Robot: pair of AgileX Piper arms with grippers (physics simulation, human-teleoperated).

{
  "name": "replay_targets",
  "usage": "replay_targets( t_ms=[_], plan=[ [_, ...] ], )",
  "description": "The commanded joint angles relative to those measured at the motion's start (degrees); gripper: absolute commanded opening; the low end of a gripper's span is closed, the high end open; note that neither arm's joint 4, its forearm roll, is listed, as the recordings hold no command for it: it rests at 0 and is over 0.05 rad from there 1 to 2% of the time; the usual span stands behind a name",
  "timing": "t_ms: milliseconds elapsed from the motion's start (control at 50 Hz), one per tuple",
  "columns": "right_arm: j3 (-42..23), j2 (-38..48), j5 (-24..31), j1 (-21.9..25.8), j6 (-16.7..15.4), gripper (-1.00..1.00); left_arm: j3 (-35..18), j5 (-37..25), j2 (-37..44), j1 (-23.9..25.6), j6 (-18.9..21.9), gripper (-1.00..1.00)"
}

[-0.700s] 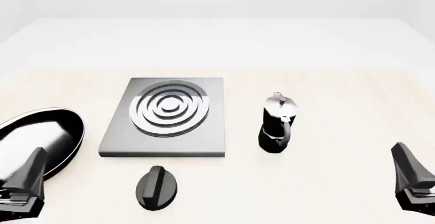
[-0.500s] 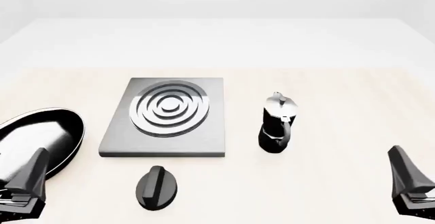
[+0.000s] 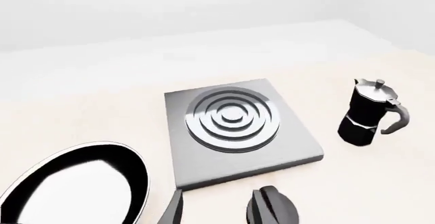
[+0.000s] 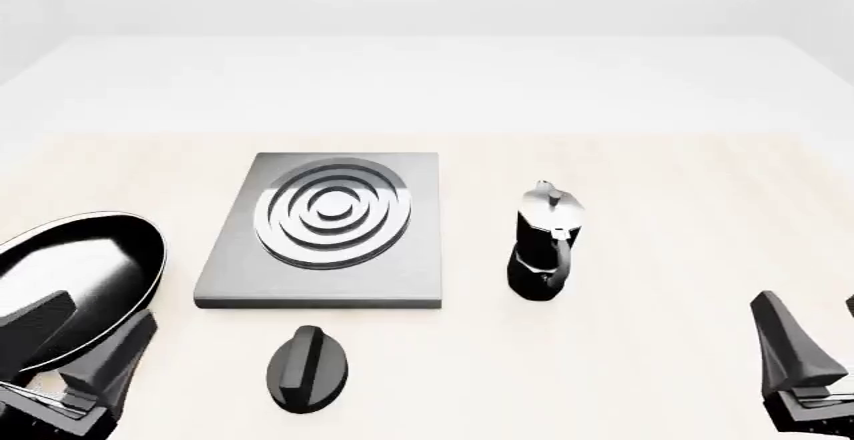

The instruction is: Turn on the stove and put the frying pan on it.

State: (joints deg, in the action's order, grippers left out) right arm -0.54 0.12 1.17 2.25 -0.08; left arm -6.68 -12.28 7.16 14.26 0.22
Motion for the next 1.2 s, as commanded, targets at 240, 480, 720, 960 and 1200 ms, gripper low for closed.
replay_targets(
  t_ms=[240, 480, 720, 960, 1200],
  plan=[
    [-0.39, -0.10, 0.64, 1.88, -0.57, 1.00, -4.58, -10.11, 13.10, 15.20, -2.16, 1.00],
    [-0.78, -0.10, 1.14, 2.43, -0.50, 1.00, -3.33, -10.67, 15.73, 20.01, -5.04, 1.00],
    [-1.35, -0.05, 1.49, 2.57, -0.56, 1.00, -0.81, -2.77, 23.01, 22.33, -6.53, 1.00],
    [-1.52, -0.05, 1.70, 2.64, -0.48, 1.00, 2.28, 8.48, 32.52, 22.41, -6.05, 1.00],
    [-1.45, -0.03, 1.87, 2.58, -0.19, 1.00, 4.79, 25.52, 47.93, 21.67, -6.09, 1.00]
  ],
)
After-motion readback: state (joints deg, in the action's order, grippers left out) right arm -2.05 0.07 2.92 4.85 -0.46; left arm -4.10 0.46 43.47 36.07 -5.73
